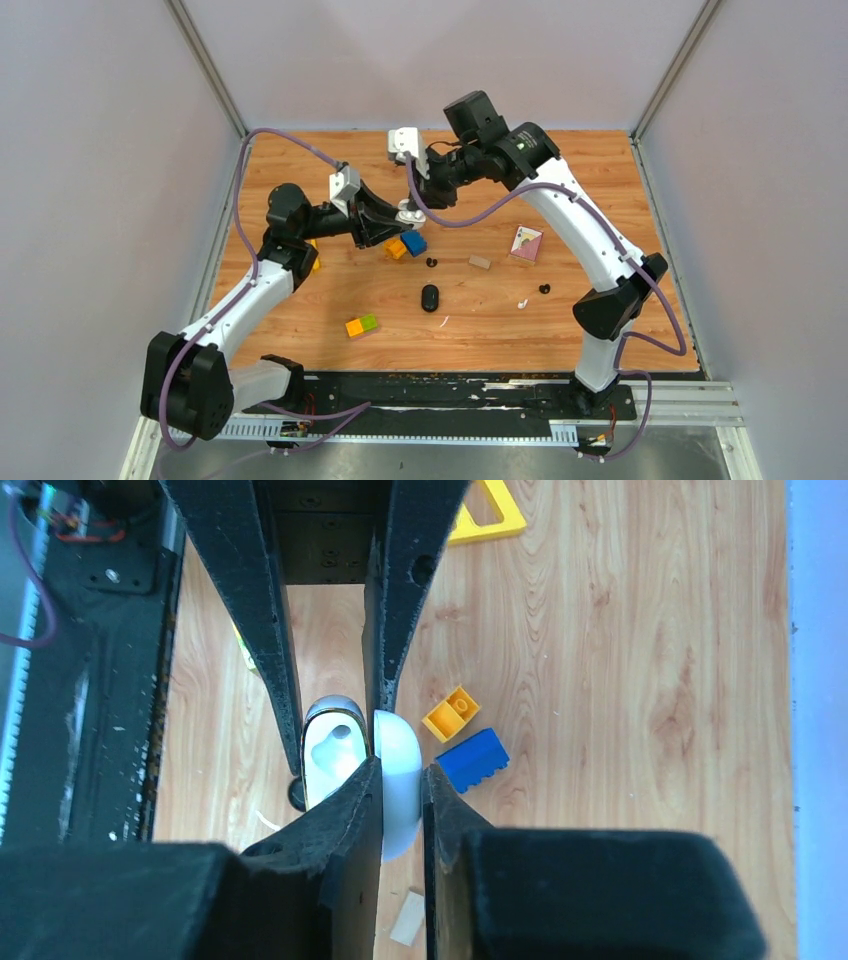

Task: Insert the wireless bluetooth earbuds into the charging case
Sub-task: Pick up the left earbud from the right side groove of the charging case.

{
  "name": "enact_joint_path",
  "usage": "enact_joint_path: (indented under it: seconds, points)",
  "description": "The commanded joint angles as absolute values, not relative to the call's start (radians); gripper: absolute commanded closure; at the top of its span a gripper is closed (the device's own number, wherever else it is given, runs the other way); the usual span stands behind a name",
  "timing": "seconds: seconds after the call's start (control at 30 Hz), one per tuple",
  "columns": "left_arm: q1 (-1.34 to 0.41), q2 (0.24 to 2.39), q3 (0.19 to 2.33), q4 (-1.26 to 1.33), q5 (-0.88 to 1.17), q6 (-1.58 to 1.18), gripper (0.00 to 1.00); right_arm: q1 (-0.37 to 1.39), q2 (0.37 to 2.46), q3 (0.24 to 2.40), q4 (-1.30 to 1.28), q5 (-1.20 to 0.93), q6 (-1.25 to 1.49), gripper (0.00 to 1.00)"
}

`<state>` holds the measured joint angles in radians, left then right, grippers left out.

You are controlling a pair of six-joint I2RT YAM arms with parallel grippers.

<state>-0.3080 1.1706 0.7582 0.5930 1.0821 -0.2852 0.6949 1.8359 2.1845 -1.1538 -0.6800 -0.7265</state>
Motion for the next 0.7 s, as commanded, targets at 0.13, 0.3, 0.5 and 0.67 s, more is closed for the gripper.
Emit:
enact_joint_path:
  seconds: [0.13,0.3,0.5,0.67]
  points:
    - [-0.307,1.155,0.774,0.552,1.06,-0.241,0.59,0.764,1.811,2.203,-1.21,-0.591,-0.816,0.94]
    - [-0.308,1.165,0.776,0.547,1.076,-0.219,0.73,0.771,1.812,2.207,-1.204,-0.581,-0.81,0.94]
    - [-0.308,1.175,0.764,0.543,1.052,-0.186,1.0,0.77,1.813,2.22,-1.18,-0.551,-0.722,0.75]
    - [-0.308,1.176,0.705,0.679,0.957,-0.273,1.0,0.724,1.789,2.273,-1.112,-0.506,-0.475,0.51]
